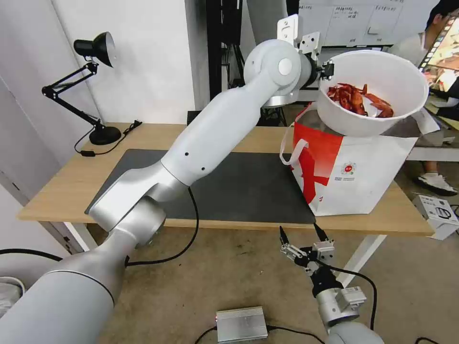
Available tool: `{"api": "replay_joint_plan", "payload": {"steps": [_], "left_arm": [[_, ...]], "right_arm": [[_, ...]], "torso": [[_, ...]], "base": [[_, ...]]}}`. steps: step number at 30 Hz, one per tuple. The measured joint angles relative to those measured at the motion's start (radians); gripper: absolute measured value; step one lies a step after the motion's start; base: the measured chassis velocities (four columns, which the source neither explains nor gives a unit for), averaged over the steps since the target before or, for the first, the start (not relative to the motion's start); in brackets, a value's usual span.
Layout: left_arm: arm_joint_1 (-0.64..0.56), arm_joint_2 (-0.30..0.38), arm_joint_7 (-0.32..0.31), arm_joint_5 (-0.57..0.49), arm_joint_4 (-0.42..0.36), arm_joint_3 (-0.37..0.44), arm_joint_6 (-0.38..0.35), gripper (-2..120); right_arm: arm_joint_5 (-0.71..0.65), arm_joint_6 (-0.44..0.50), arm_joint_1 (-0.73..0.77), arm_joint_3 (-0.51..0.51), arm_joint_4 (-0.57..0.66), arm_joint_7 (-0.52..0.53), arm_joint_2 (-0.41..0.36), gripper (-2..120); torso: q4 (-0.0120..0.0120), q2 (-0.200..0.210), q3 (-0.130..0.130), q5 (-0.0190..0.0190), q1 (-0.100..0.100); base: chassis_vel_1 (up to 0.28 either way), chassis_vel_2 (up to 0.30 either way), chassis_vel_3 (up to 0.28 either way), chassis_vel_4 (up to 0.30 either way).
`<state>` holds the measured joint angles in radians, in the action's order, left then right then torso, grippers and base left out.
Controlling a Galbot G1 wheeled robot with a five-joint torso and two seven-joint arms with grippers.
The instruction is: Pick up the trash from the table and place it into the takeout bag.
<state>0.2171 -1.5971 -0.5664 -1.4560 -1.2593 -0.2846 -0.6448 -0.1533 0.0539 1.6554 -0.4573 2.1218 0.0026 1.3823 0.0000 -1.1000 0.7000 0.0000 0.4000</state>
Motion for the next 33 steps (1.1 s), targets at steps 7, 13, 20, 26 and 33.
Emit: {"api": "replay_joint_plan", "payload": {"steps": [7, 13, 20, 26, 33], "left_arm": [[0.002, 0.000, 0.013, 0.008, 0.020, -0.008, 0.003, 5], [-0.002, 0.000, 0.014, 0.006, 0.020, -0.009, 0.004, 5], [0.010, 0.000, -0.011, -0.040, 0.020, 0.000, 0.026, 5], [0.033, 0.000, -0.030, -0.065, 0.024, 0.000, 0.043, 5], [0.051, -0.001, -0.038, -0.072, 0.040, -0.023, 0.066, 5]], "right_arm": [[0.000, 0.000, 0.000, 0.000, 0.000, 0.000, 0.000, 100], [0.000, 0.000, 0.000, 0.000, 0.000, 0.000, 0.000, 100], [0.000, 0.000, 0.000, 0.000, 0.000, 0.000, 0.000, 100], [0.000, 0.000, 0.000, 0.000, 0.000, 0.000, 0.000, 100], [0.000, 0.000, 0.000, 0.000, 0.000, 0.000, 0.000, 100]], "torso": [[0.0001, 0.000, 0.000, 0.0000, 0.000], [0.0000, 0.000, 0.000, 0.0000, 0.000], [0.0000, 0.000, 0.000, 0.0000, 0.000], [0.0000, 0.000, 0.000, 0.0000, 0.000], [0.0000, 0.000, 0.000, 0.0000, 0.000]], "base": [[0.000, 0.000, 0.000, 0.000], [0.000, 0.000, 0.000, 0.000], [0.000, 0.000, 0.000, 0.000], [0.000, 0.000, 0.000, 0.000], [0.000, 0.000, 0.000, 0.000]]}}
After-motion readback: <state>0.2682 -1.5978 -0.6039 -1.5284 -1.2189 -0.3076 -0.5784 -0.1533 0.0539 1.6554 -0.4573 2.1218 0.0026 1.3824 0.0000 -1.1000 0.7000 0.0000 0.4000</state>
